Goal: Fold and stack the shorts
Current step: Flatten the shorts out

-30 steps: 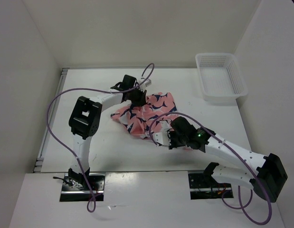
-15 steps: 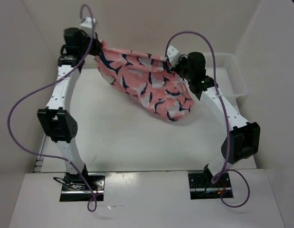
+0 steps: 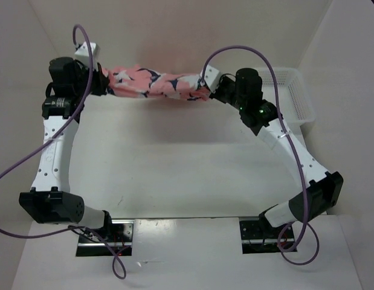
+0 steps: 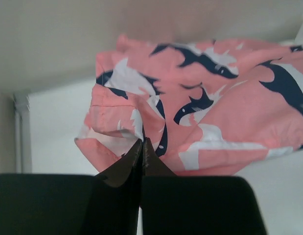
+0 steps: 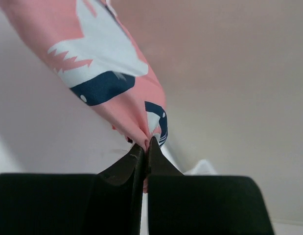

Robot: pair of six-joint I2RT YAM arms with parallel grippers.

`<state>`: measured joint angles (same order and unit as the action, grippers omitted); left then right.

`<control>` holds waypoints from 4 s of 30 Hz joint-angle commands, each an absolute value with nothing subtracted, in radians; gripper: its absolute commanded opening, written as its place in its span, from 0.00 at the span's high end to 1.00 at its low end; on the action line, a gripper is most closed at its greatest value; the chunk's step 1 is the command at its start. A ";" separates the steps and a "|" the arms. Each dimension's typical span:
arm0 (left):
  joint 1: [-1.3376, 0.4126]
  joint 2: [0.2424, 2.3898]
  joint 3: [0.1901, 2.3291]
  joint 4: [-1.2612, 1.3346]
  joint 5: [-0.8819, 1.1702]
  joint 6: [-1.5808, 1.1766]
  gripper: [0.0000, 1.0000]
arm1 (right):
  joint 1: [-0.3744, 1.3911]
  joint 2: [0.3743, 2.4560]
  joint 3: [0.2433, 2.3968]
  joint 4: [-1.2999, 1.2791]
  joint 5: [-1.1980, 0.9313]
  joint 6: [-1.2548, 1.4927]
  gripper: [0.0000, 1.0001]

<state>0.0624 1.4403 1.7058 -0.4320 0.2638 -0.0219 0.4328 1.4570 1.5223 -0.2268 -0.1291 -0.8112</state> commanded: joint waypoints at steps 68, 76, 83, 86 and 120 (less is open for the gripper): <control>0.037 1.626 1.358 -0.672 0.072 0.000 0.37 | 0.290 1.592 1.134 -0.290 -0.104 -0.063 0.32; 0.083 1.687 1.207 -0.502 0.043 0.000 0.34 | 0.290 1.741 1.175 -0.224 -0.137 -0.052 0.32; 0.083 1.782 1.198 -0.454 0.011 0.000 0.34 | 0.290 1.827 1.195 -0.204 -0.127 -0.028 0.32; 0.083 1.815 1.198 -0.505 0.058 0.000 0.35 | 0.299 1.854 1.204 -0.204 -0.147 -0.017 0.32; 0.032 1.691 1.363 -0.575 -0.084 0.000 0.39 | 0.287 1.510 0.963 -0.434 -0.203 -0.327 0.45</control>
<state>0.0307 1.9095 1.4719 -0.5243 -0.0662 -0.0036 0.2935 1.5658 0.9207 -0.4084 -0.1944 -0.2623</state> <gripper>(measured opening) 0.605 0.539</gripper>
